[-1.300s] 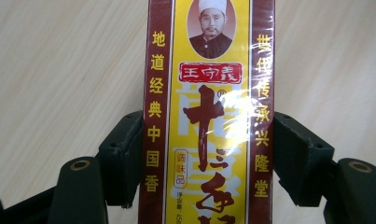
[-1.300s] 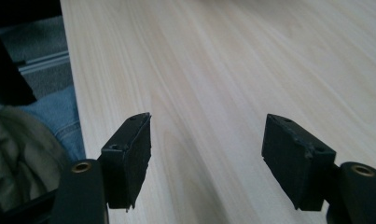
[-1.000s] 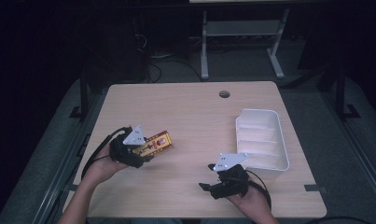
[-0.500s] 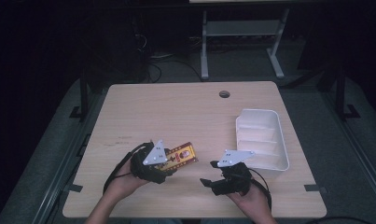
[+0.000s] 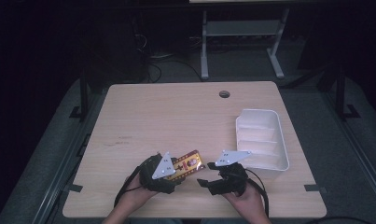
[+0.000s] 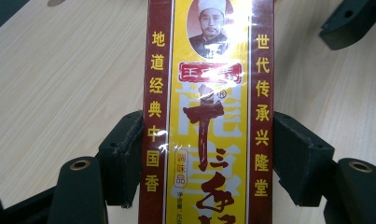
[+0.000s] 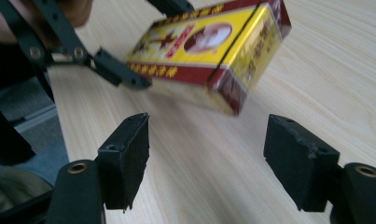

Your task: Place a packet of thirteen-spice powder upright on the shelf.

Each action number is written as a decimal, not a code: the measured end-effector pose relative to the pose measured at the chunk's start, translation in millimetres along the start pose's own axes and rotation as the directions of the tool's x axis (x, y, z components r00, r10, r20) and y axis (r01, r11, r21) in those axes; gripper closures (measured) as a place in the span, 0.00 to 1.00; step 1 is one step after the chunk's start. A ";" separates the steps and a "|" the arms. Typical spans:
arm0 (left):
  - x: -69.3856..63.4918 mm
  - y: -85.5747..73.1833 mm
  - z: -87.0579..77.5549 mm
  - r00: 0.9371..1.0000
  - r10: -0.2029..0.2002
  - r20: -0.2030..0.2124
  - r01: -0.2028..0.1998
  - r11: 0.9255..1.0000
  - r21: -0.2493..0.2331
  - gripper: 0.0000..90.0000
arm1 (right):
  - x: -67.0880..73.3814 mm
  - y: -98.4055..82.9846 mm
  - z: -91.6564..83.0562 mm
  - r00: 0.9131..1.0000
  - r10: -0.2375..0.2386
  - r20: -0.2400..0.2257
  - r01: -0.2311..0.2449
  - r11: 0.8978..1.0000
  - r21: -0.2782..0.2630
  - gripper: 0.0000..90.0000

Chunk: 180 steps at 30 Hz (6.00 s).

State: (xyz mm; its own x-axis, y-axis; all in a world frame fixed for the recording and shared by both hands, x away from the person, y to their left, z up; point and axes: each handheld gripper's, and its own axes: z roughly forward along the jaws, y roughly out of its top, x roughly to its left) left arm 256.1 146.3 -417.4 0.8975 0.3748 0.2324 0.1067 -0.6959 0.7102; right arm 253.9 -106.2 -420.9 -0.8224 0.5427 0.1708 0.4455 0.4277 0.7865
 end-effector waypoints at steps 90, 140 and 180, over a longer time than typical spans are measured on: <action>7.0 -3.1 -5.0 0.937 -0.048 0.345 0.107 0.983 -0.152 0.67 | 11.6 79.3 -19.4 0.890 -0.340 -0.302 0.398 0.904 0.154 0.75; 6.4 0.2 -7.9 0.939 -0.021 0.343 0.069 0.989 -0.130 0.56 | 21.3 101.1 -15.3 0.806 -0.461 -0.371 0.567 0.782 0.259 0.76; 52.5 -34.1 -25.8 0.955 -0.229 0.186 0.255 0.958 -0.132 0.31 | -104.8 162.4 -106.2 0.920 -0.368 -0.131 0.388 0.824 0.412 0.76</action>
State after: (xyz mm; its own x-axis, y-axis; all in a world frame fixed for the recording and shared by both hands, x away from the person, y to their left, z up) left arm 288.6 205.5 -412.3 0.9125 0.4039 -0.0642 0.2750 -0.4900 0.8272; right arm 374.9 -170.4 -248.1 -0.9673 0.2475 -0.0549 0.1937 0.8613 0.4698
